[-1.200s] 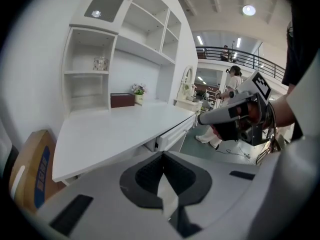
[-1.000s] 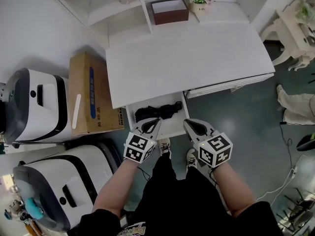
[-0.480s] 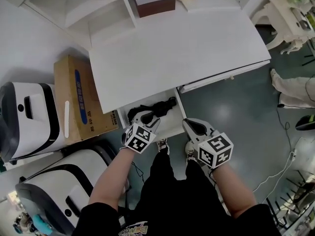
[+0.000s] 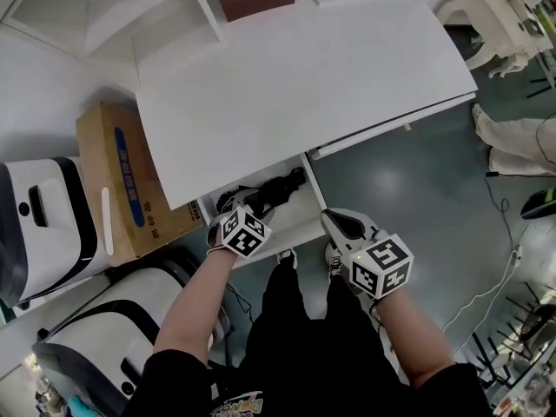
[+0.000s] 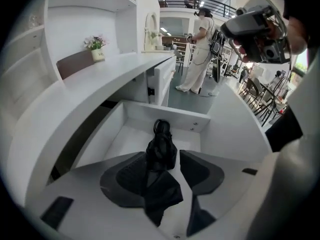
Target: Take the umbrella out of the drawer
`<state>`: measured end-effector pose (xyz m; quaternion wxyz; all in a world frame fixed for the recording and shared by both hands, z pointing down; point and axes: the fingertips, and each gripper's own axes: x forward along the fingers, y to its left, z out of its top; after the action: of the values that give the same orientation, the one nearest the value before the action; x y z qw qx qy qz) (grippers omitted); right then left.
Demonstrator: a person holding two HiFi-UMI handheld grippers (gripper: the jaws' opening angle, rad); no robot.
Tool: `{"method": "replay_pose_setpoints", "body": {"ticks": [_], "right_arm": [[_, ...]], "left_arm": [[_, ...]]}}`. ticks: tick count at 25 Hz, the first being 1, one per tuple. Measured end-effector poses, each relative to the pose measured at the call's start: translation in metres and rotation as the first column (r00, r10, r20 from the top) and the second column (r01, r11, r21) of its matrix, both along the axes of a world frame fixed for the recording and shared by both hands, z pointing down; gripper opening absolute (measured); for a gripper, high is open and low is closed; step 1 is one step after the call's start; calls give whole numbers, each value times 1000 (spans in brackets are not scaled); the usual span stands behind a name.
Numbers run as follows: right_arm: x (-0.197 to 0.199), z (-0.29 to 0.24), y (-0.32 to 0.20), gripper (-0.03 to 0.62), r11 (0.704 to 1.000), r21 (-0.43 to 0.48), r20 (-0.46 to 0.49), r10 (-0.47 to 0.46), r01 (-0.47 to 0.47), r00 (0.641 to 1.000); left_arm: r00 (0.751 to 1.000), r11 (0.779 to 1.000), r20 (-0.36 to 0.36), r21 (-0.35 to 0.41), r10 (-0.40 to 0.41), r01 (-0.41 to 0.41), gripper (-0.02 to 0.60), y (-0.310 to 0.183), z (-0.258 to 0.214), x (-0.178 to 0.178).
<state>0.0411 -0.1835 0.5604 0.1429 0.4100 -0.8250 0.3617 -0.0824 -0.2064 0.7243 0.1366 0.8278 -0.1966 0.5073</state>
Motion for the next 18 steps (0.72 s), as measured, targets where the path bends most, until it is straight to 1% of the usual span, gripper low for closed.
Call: {"method": "replay_pose_setpoints", "body": {"ticks": [4,12,15,18], "right_arm": [[3,11,0,2,1000,-22,-1,5,-5,1000],[8,28,-2,2,999,-48,0,25,-25,1000],[12,34,-3,2,998,-56,-2,32,-32,999],[14,40,-6,2,997,-62,-2,40,-40,999]], "left_arm": [[999,999,34,-19,27,-26,224,-1,20,-1],[998,999,61,-44,33,-30,227,-6,49,-3],[995,997,78,-53,59,-55,231,-5,59,-3],[990,994,101,-63,94,-88,253,-3,68,-4]]}}
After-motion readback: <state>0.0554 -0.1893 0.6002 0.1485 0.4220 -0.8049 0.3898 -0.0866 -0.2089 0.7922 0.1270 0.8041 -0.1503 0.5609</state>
